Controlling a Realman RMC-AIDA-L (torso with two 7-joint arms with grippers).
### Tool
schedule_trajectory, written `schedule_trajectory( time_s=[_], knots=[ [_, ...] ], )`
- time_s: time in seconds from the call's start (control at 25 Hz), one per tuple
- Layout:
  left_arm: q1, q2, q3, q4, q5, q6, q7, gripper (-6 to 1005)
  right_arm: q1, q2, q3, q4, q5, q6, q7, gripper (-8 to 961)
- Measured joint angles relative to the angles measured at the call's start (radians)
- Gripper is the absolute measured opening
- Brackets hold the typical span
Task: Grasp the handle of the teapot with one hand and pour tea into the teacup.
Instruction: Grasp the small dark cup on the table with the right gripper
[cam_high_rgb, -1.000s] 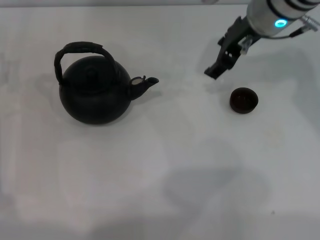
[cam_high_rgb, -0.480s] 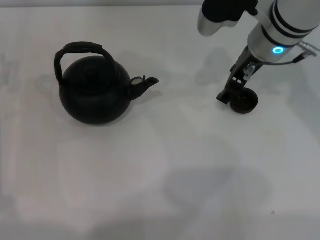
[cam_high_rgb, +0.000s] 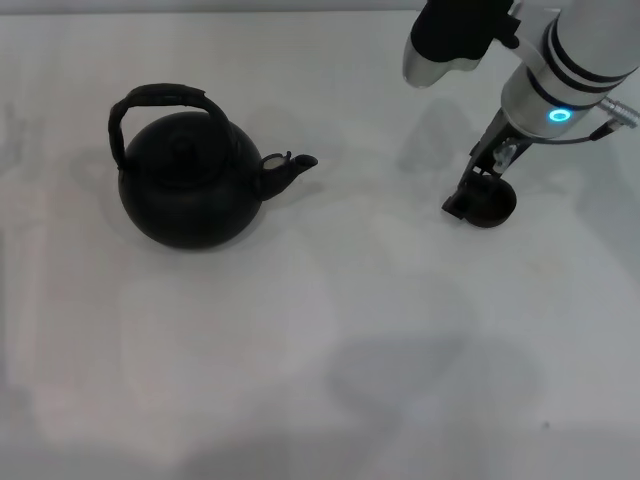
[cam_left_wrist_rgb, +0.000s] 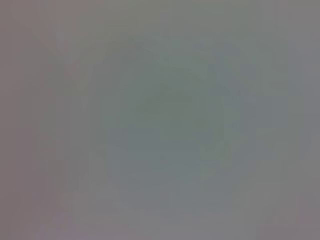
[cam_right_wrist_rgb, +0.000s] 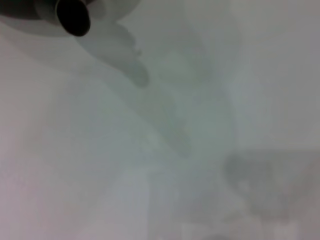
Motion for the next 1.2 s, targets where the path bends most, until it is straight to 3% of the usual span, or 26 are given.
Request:
schedule_trajectory(
  time_s=[0.88,1.12,1.2],
  knots=[
    [-0.014,0.004,-0.001,0.002,-0.005,0.002,0.000,893,-0.006,-0.005,-0.010,0.031,-0.006,0.028,0.003,848],
    [-0.013,0.003,-0.002,0.002,-0.015,0.002,-0.002,893,0.011,-0.002,-0.014,0.016,-0.008,0.057,0.003,727],
    [-0.013,0.002,-0.002,0.002,-0.016,0.002,-0.003,892,0.015,-0.002,-0.012,0.008,-0.006,0.059,0.003,727]
  ],
)
